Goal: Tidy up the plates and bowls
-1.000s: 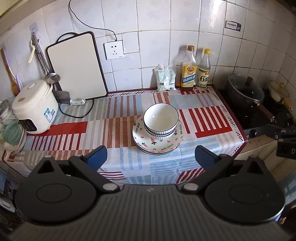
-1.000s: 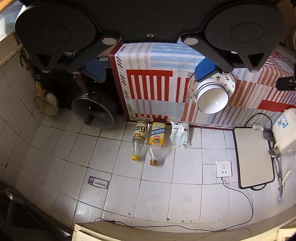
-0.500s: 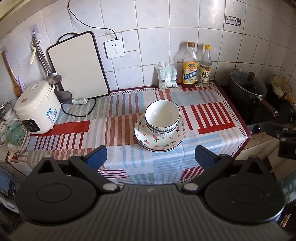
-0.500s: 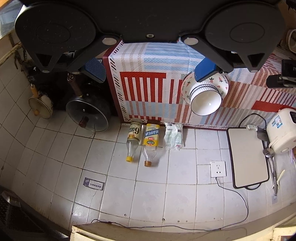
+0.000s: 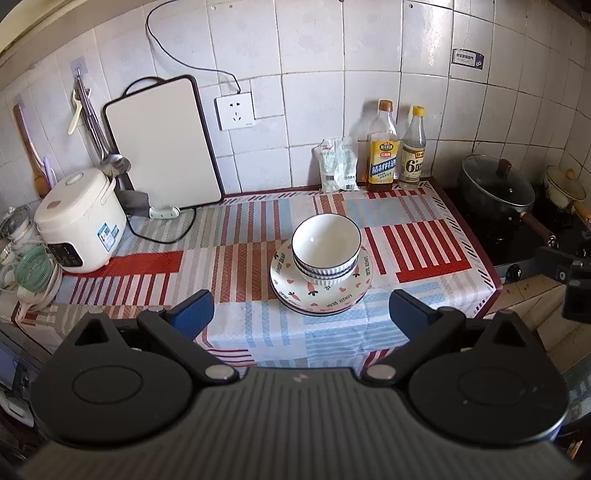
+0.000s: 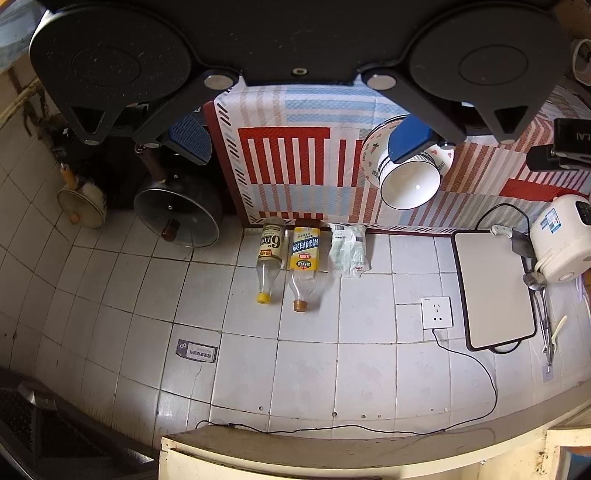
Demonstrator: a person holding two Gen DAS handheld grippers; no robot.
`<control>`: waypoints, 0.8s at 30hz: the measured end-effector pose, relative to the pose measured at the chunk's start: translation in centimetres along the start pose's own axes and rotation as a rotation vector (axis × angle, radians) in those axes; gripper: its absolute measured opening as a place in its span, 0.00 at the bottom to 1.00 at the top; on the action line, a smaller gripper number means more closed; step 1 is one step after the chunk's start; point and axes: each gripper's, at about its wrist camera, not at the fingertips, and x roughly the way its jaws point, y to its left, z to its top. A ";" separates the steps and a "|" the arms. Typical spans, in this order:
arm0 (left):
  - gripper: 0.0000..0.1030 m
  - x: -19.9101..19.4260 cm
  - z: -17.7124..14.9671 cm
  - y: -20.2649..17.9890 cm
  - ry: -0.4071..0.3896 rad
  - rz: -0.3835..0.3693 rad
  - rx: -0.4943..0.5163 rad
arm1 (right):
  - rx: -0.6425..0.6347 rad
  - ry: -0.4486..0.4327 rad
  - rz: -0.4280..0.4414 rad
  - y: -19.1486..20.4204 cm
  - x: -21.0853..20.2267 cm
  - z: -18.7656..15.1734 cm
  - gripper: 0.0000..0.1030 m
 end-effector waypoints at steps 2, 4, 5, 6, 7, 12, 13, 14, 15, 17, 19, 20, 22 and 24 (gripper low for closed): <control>1.00 0.0 -0.2 0.1 0.005 -0.004 -0.012 | -0.002 0.000 -0.006 0.0 0.0 -0.1 1.00; 1.00 0.1 -0.2 0.4 0.007 -0.003 -0.021 | -0.006 -0.001 -0.011 0.0 0.0 -0.2 1.00; 1.00 0.1 -0.3 0.5 0.008 -0.002 -0.025 | -0.007 0.000 -0.014 0.1 -0.1 -0.2 1.00; 1.00 0.1 -0.3 0.6 0.008 -0.003 -0.027 | -0.006 0.002 -0.016 0.1 -0.1 -0.2 1.00; 1.00 0.1 -0.3 0.6 0.010 -0.006 -0.026 | -0.004 0.006 -0.017 0.1 -0.1 -0.2 1.00; 1.00 0.2 -0.4 0.7 0.011 -0.003 -0.027 | 0.012 0.018 -0.017 0.0 -0.1 -0.2 1.00; 1.00 0.3 -0.5 0.6 0.010 -0.001 -0.027 | 0.010 0.018 -0.021 0.1 -0.1 -0.3 1.00; 1.00 0.3 -0.5 0.6 0.007 -0.002 -0.028 | 0.010 0.019 -0.022 0.1 -0.1 -0.3 1.00; 1.00 0.4 -0.5 0.6 0.005 -0.001 -0.027 | 0.010 0.021 -0.020 0.1 0.0 -0.3 1.00; 1.00 0.5 -0.5 0.8 0.003 0.009 -0.033 | 0.010 0.026 -0.019 0.2 0.0 -0.4 1.00; 1.00 0.5 -0.5 0.7 -0.006 0.009 -0.029 | 0.009 0.030 -0.024 0.2 0.1 -0.4 1.00; 1.00 0.5 -0.5 0.7 -0.010 0.012 -0.027 | 0.007 0.032 -0.025 0.3 0.2 -0.5 1.00; 1.00 0.5 -0.5 0.7 -0.014 0.017 -0.022 | 0.006 0.031 -0.026 0.4 0.1 -0.5 1.00; 1.00 0.6 -0.6 0.8 -0.010 0.014 -0.018 | 0.006 0.032 -0.024 0.4 0.1 -0.5 1.00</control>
